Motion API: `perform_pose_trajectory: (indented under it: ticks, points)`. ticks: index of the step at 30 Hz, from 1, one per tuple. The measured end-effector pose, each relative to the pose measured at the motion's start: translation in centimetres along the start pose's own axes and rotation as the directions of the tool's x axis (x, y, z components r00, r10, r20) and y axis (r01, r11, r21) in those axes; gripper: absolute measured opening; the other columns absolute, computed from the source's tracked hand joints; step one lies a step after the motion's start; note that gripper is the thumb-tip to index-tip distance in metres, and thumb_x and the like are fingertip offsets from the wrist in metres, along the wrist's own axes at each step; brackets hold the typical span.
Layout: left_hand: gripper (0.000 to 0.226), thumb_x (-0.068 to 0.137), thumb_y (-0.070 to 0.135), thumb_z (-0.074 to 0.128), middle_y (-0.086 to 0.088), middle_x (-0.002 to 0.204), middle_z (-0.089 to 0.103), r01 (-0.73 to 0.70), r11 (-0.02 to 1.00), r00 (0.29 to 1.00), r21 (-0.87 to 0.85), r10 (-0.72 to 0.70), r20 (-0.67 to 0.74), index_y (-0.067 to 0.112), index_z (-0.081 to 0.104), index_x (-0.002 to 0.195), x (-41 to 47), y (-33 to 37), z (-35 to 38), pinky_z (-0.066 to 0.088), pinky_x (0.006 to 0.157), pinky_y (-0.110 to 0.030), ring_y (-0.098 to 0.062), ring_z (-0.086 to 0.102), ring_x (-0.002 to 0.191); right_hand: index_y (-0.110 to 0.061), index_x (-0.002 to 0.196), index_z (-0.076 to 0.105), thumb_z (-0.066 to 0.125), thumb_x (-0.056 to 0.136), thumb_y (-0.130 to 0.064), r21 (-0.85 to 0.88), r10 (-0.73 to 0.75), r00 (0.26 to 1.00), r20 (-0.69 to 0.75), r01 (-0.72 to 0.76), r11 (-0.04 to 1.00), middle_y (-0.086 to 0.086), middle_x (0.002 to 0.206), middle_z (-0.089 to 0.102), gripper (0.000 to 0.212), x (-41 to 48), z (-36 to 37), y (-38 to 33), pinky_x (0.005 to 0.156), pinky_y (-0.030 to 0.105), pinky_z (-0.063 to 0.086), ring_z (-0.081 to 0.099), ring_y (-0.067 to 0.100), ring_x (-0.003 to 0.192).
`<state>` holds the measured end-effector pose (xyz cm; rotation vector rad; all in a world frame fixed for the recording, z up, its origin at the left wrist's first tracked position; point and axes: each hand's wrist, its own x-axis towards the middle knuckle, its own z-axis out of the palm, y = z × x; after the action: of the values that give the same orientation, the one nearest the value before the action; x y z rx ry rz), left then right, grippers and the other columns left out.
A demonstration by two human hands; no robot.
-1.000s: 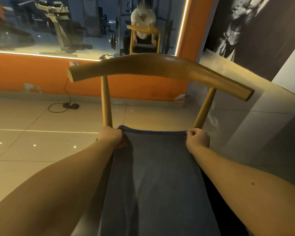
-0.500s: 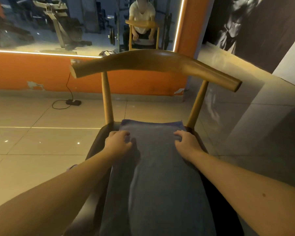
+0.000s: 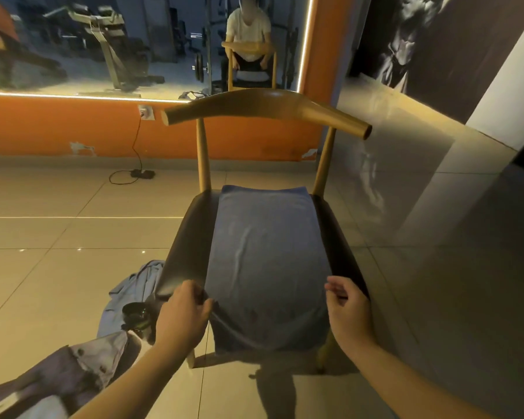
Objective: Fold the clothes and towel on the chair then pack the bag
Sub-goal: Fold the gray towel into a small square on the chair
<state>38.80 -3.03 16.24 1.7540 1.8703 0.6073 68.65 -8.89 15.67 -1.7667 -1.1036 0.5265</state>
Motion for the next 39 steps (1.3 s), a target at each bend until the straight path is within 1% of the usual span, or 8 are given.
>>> perform_pose_trajectory:
  ticks: [3,11,17,21,27,32,36,39]
  points:
    - [0.021,0.096,0.039,0.066,0.004,0.094,0.066,0.104,0.992,0.994,-0.066,-0.102,0.044,0.024,0.054,0.105,-0.9,-1.0,0.8,0.059,0.084,-0.043,-0.014,0.066,0.083,-0.018,0.108,0.066,0.061,0.098,-0.010,-0.029,0.150,0.988,-0.020,-0.151,0.988,-0.005,0.097,0.067,0.014,-2.5,0.1,1.9,0.073,0.023,0.049,0.066,0.017,0.095]
    - [0.021,0.096,0.028,0.068,-0.011,0.097,0.065,0.280,0.902,0.947,-0.328,-0.204,0.247,0.010,0.058,0.101,-1.2,-1.6,3.9,0.052,0.085,-0.039,-0.023,0.063,0.090,-0.005,0.127,0.056,0.074,0.088,-0.006,0.095,0.445,0.888,0.119,-0.456,0.885,0.010,0.123,0.066,0.043,-2.5,1.9,7.5,0.087,0.035,0.049,0.062,0.031,0.115]
    - [0.021,0.094,0.017,0.069,-0.019,0.098,0.066,0.316,0.882,0.934,-0.350,-0.223,0.281,0.000,0.058,0.100,-1.2,-2.6,5.1,0.052,0.084,-0.039,-0.032,0.065,0.094,-0.012,0.088,0.069,0.075,0.087,-0.004,0.079,0.450,0.861,0.239,-0.479,0.874,0.008,0.090,0.072,0.010,-2.4,2.8,9.2,0.072,0.030,0.050,0.068,0.033,0.097]
    - [0.025,0.092,0.017,0.073,-0.020,0.105,0.065,0.354,0.878,0.915,-0.323,-0.254,0.312,0.003,0.058,0.105,-1.7,-4.0,5.7,0.053,0.075,-0.034,-0.033,0.065,0.098,-0.015,0.095,0.068,0.072,0.091,-0.007,-0.024,0.513,0.748,0.422,-0.556,0.831,0.007,0.103,0.071,0.009,-3.9,3.0,9.9,0.068,0.027,0.050,0.065,0.020,0.094]
    - [0.033,0.087,0.029,0.079,-0.013,0.104,0.068,0.372,0.913,0.853,-0.168,-0.265,0.449,0.010,0.060,0.106,-2.9,-5.4,6.3,0.063,0.085,-0.040,-0.026,0.070,0.095,-0.009,0.122,0.065,0.068,0.095,-0.016,-0.135,0.663,0.552,0.506,-0.709,0.693,0.008,0.119,0.069,0.028,-5.7,3.8,13.0,0.098,0.046,0.053,0.062,0.027,0.114]
    - [0.032,0.097,0.023,0.066,-0.012,0.110,0.070,0.387,0.921,0.743,0.039,-0.337,0.578,0.006,0.060,0.123,-4.7,-6.4,7.1,0.063,0.081,-0.036,-0.024,0.073,0.096,-0.014,0.127,0.057,0.055,0.104,-0.023,-0.111,0.762,0.404,0.507,-0.846,0.522,0.013,0.123,0.066,0.025,-7.0,3.2,12.9,0.066,0.036,0.053,0.064,0.029,0.104]
    - [0.029,0.101,0.024,0.060,-0.014,0.109,0.071,0.433,0.900,0.712,0.045,-0.372,0.596,0.003,0.059,0.123,-5.8,-6.7,6.0,0.065,0.072,-0.035,-0.025,0.076,0.088,-0.010,0.103,0.061,0.054,0.105,-0.023,-0.183,0.787,0.425,0.447,-0.818,0.546,0.008,0.065,0.069,0.015,-8.0,2.1,13.0,0.049,0.028,0.051,0.063,0.017,0.056]
    - [0.021,0.104,0.021,0.056,-0.016,0.101,0.071,0.437,0.898,0.736,0.060,-0.395,0.550,0.002,0.061,0.112,-6.2,-6.7,4.6,0.062,0.060,-0.030,-0.026,0.075,0.081,-0.008,0.092,0.059,0.053,0.105,-0.021,-0.243,0.800,0.455,0.390,-0.787,0.567,0.010,0.068,0.060,0.020,-8.5,0.8,12.8,0.042,0.024,0.043,0.050,0.014,0.037]
